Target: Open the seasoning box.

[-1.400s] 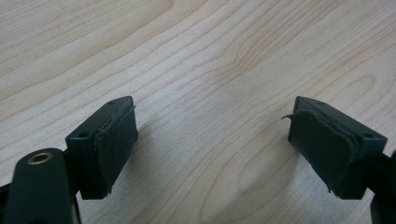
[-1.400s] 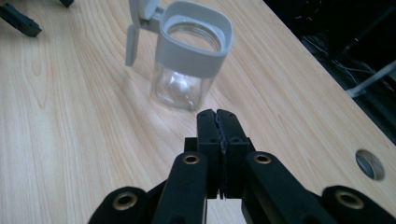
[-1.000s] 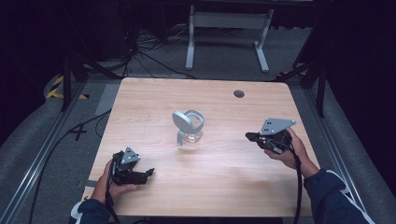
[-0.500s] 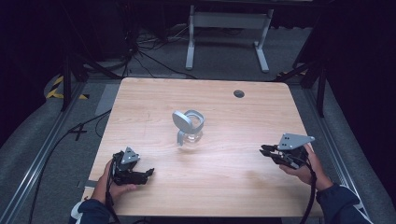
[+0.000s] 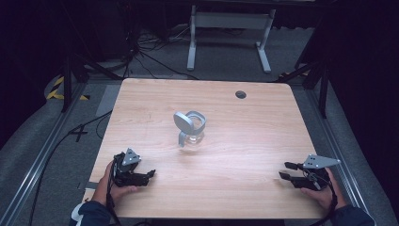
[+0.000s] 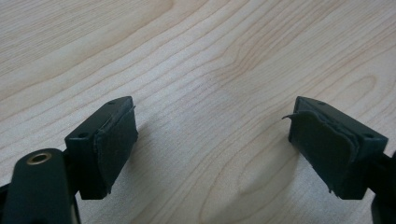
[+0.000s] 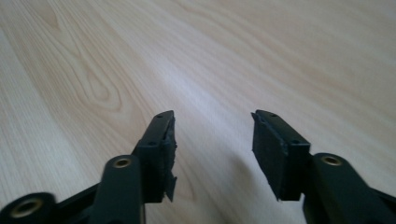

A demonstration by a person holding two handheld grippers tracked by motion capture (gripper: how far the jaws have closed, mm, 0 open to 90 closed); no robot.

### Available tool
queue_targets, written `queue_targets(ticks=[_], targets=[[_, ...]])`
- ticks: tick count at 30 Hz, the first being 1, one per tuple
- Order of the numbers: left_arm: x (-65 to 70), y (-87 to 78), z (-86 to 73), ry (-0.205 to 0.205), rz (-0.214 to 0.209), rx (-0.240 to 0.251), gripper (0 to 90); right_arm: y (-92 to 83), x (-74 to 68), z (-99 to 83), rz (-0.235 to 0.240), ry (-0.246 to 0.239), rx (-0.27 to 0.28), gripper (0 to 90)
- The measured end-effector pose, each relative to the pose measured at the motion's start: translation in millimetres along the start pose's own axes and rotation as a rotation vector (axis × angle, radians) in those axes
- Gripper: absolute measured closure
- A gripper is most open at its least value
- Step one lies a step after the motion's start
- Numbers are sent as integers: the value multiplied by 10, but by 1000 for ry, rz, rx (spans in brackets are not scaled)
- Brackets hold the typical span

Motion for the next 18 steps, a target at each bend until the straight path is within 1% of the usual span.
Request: queue_targets(ticks=[2, 3, 5, 7, 8, 12, 18], targets=[[0, 0, 0, 0, 0, 0, 156, 17, 18, -90, -13, -5, -28, 419], [1, 2, 1, -3, -1, 0, 155, 14, 29, -119, -6, 3, -14, 415], [-6, 0, 6, 8, 2, -5, 153, -6, 50, -149, -3, 28, -6, 376], [-7, 0, 6, 9, 3, -5, 153, -5, 50, -149, -6, 27, -7, 364], [-4, 0, 5, 5, 2, -5, 153, 7, 21, -142, -17, 1, -10, 333], [0, 1, 3, -1, 3, -4, 153, 11, 16, -138, -16, 6, -11, 327], [-9, -2, 7, 10, 1, -8, 152, 18, 18, -133, -16, 6, -14, 318]])
Point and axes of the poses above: each handheld gripper's, and its own axes: y roughly forward along the jaws, z roughly out of its top, x roughly to its right, the point moved 2 cm from there along y, roughly forward along the jaws, and after that the axes turned 9 degrees about -z, right-handed, at the moved point
